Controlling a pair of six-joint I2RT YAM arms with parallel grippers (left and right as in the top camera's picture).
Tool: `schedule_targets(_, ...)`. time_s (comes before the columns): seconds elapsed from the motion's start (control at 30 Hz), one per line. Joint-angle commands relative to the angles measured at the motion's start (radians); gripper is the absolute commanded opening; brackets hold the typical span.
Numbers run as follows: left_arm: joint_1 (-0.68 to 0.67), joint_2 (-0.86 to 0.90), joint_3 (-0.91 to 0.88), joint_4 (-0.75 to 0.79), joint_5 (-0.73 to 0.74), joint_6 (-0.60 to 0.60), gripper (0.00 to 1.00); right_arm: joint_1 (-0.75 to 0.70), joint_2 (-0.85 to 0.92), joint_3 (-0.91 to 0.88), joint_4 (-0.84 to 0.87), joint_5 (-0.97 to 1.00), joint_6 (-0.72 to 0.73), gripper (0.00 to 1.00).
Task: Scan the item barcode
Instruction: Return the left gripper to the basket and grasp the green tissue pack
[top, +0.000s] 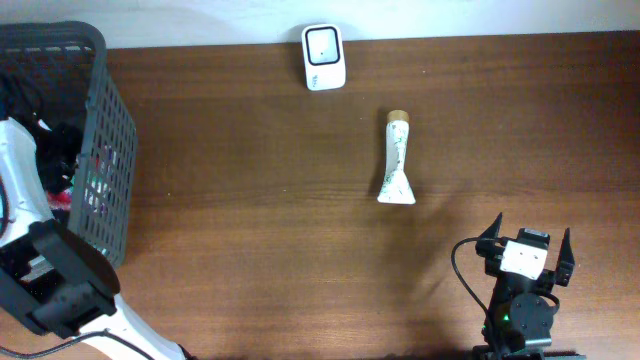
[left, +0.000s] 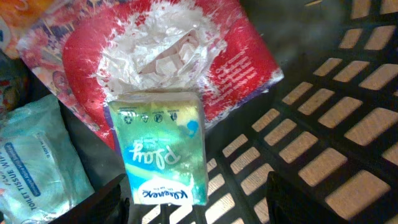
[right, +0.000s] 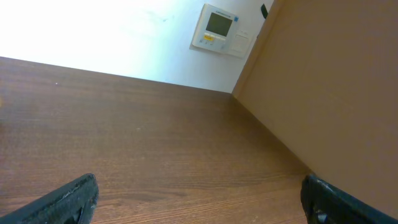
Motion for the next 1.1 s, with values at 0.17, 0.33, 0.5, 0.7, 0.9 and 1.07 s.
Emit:
schedule_targets(0.17, -0.008, 0.11, -0.048, 0.006, -0.078, -0.011, 0.49, -0.006, -0.006, -0.008, -0.003, 0.012, 0.001, 0.99)
schedule_targets(0.33, 0.0, 0.11, -0.046, 0.006, -0.077, -0.011, 0.2, -0.006, -0.006, -0.008, -0.003, 0.012, 0.001, 0.99)
schedule_targets(0.5, 0.037, 0.109, 0.167, -0.161, -0.074, -0.011, 0.0, -0.006, -0.006, -0.008, -0.003, 0.012, 0.001, 0.99)
schedule_targets(0.7, 0.063, 0.109, 0.677, -0.414, -0.046, -0.011, 0.0, -0.006, -0.006, -0.008, -0.003, 0.012, 0.001, 0.99)
schedule_targets(0.9, 0.06, 0.006, 0.885, -0.456, 0.208, -0.004, 0.0, -0.006, -0.006, -0.008, -0.003, 0.012, 0.001, 0.99)
schedule_targets(1.07, 0.047, -0.104, 0.885, -0.456, 0.209, -0.003, 0.0, -0.006, -0.006, -0.008, -0.003, 0.012, 0.001, 0.99)
